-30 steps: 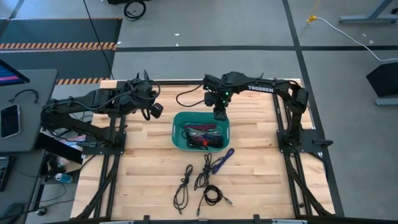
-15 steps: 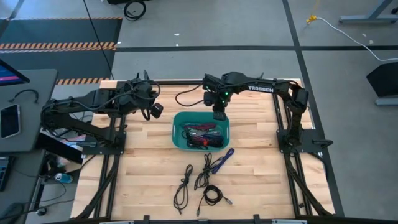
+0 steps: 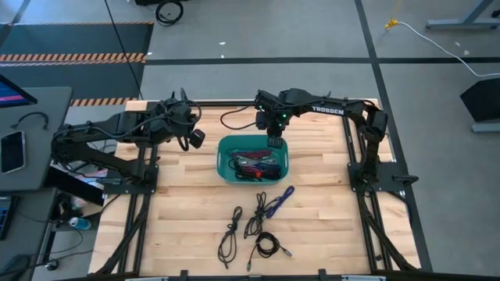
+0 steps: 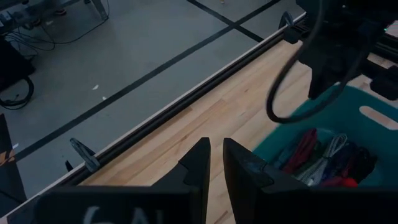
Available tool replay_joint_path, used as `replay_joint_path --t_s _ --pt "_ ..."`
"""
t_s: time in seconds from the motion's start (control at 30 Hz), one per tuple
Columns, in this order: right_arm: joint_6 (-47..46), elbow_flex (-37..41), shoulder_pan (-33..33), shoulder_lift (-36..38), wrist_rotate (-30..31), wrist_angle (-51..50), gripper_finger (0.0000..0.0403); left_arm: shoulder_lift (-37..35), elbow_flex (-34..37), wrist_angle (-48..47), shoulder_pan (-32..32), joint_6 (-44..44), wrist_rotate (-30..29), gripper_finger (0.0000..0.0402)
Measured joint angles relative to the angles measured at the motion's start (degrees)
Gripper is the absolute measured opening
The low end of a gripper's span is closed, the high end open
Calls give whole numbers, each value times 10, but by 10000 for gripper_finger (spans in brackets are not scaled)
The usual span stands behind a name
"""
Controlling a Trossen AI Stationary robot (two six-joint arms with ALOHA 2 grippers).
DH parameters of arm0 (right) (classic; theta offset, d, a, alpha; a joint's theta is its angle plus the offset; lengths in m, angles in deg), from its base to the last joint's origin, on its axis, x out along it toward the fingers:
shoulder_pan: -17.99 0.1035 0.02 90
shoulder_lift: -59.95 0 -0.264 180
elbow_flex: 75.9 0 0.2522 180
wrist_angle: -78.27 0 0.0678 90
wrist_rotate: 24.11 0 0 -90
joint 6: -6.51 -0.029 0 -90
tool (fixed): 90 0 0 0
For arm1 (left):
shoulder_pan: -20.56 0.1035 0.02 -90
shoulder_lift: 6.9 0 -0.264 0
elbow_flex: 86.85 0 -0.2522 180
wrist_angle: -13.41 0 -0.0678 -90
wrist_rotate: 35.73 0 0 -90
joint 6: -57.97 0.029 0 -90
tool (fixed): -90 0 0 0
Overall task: Pick and place USB-C Cables
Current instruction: Put the gray charger cable into the light blue bin
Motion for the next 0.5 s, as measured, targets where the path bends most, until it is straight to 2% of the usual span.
replay_joint_path --t_s 0.5 --pt "52 0 -36 0 12 6 2 0 0 0 0 0 0 50"
